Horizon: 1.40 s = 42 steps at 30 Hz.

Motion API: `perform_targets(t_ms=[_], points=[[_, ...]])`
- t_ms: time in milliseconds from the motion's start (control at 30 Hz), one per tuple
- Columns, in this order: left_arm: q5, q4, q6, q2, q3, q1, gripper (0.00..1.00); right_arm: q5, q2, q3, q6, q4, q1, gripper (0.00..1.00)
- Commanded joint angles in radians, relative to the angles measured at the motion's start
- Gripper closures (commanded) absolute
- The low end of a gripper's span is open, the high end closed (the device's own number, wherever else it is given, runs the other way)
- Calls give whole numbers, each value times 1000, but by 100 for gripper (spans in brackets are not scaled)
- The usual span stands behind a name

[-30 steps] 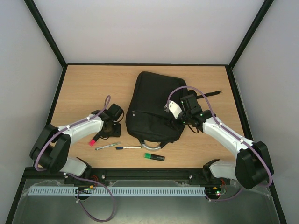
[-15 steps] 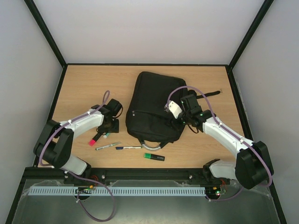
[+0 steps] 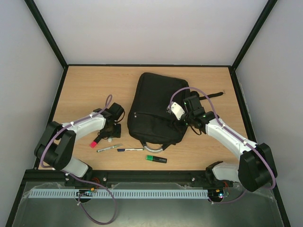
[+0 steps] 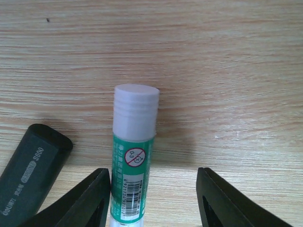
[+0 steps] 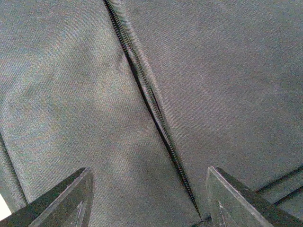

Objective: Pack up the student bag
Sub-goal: Pick up the stationery from the center of the board.

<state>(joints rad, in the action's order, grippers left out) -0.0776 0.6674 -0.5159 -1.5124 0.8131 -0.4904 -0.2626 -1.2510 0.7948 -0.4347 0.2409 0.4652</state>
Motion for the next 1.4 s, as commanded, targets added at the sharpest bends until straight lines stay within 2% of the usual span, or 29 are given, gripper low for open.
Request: perform_targets(t_ms=[0, 233, 467, 900, 1000, 1133, 1367], points=[[27, -2, 1, 2, -15, -14, 47, -26, -8, -4, -10, 30, -3, 35], [39, 18, -38, 5, -17, -45, 55, -26, -10, -5, -12, 33, -3, 35], [-17, 22, -95, 17, -26, -52, 62, -35, -14, -5, -12, 34, -3, 35], [2, -23, -86, 5, -53, -56, 89, -5, 2, 23, 22, 32, -4, 35], [5, -21, -84, 33, -55, -55, 94, 76, 22, 36, 64, 4, -5, 36], [5, -17, -93, 108, -41, -55, 98, 133, 33, 30, 30, -9, -2, 36], [77, -28, -72, 259, -17, -58, 98, 205, -38, 44, -40, 12, 33, 37]])
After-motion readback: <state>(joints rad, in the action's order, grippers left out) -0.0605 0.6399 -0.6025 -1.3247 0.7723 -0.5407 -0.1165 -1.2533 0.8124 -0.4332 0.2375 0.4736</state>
